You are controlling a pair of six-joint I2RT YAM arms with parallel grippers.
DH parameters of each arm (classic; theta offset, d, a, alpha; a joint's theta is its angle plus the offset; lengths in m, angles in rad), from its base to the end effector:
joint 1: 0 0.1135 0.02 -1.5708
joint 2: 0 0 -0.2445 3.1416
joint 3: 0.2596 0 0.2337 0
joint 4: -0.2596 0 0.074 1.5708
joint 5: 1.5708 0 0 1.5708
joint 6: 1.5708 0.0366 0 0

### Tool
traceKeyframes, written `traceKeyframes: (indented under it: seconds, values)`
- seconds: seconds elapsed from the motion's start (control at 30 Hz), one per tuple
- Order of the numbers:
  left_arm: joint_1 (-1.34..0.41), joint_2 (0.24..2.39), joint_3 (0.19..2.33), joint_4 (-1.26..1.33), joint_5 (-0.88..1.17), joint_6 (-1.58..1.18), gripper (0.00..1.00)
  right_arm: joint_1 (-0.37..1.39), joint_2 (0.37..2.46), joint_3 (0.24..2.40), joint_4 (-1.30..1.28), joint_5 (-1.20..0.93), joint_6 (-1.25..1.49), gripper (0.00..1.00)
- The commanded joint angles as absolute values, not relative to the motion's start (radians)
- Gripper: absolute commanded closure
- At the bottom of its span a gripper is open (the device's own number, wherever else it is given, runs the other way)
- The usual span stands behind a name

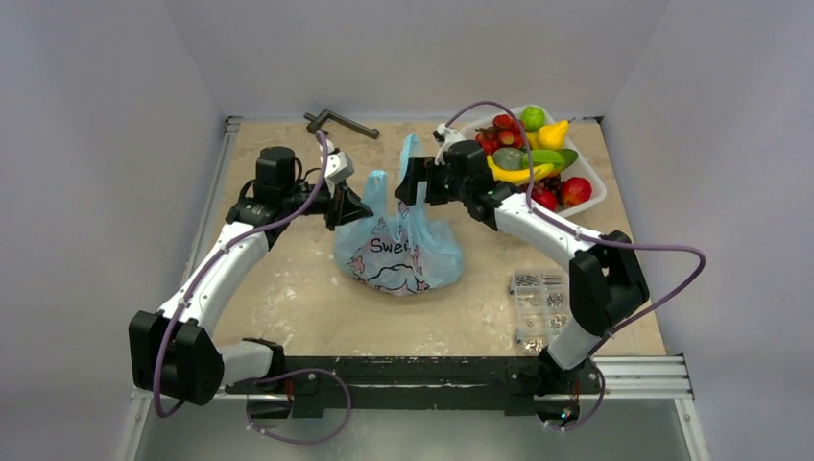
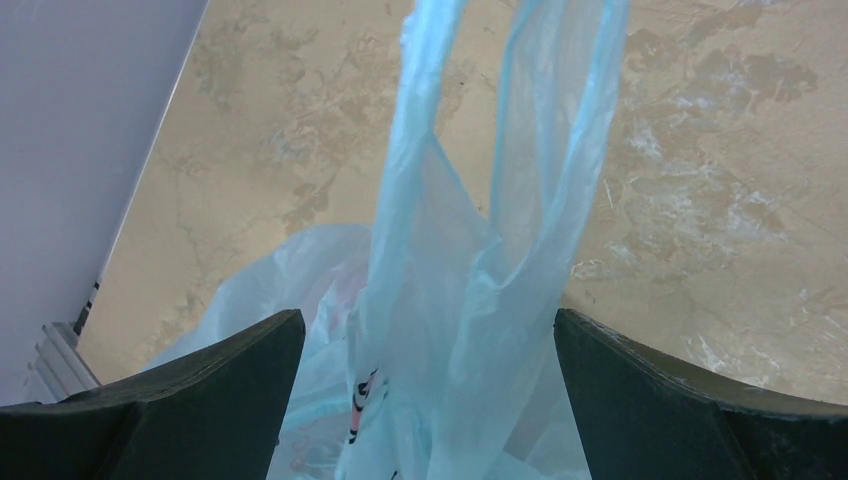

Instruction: Place the fake fruits into the plastic bag and tie a complex knot

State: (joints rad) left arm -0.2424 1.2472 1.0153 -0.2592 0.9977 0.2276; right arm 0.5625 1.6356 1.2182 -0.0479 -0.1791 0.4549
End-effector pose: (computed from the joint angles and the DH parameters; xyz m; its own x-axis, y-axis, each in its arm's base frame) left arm 0.2437 -0.0919 0.3075 -0.2543 0.1889 -0.9485 0.9308 0.3140 -0.1871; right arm 0.3052 0.2001 0.2714 -0.6307 0.1135 -0.7677 -0.4256 0.7766 0.4645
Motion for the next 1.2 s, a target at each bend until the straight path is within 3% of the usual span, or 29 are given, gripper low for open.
traceKeyframes:
  seconds: [0.0, 0.2, 0.27, 0.33, 0.43, 0.5, 0.77, 1.0, 1.17]
  values:
    - [-0.239, 1.223, 1.012, -0.243, 1.008, 0.252, 1.0, 0.568, 1.658, 1.261, -0.006, -0.192, 0.495, 0.01]
    - [-0.239, 1.223, 1.011, -0.243, 1.008, 0.253, 1.0, 0.573, 1.695, 1.287, -0.078, -0.076, 0.518, 0.02]
    - [-0.239, 1.225, 1.009, -0.243, 1.006, 0.256, 1.0, 0.579, 1.701, 1.282, -0.053, -0.081, 0.512, 0.12]
    - [-0.241, 1.23, 1.014, -0.253, 0.99, 0.257, 1.0, 0.587, 1.707, 1.278, -0.02, -0.096, 0.497, 0.32]
    - [-0.241, 1.262, 1.073, -0.355, 0.994, 0.28, 1.0, 0.589, 1.707, 1.276, 0.027, -0.233, 0.444, 0.89]
    - [-0.241, 1.296, 1.158, -0.574, 1.037, 0.472, 1.0, 0.581, 1.678, 1.255, 0.068, -0.326, 0.379, 1.0]
    - [-0.286, 1.407, 1.346, -1.043, 1.023, 0.92, 1.0, 0.549, 1.617, 1.254, 0.011, -0.764, -0.029, 1.0]
    - [-0.317, 1.543, 1.45, -1.06, 0.944, 0.963, 1.0, 0.548, 1.676, 1.353, -0.2, -0.955, -0.25, 0.99]
    - [-0.324, 1.577, 1.445, -0.98, 0.909, 0.933, 1.0, 0.548, 1.673, 1.36, -0.237, -1.021, -0.29, 0.78]
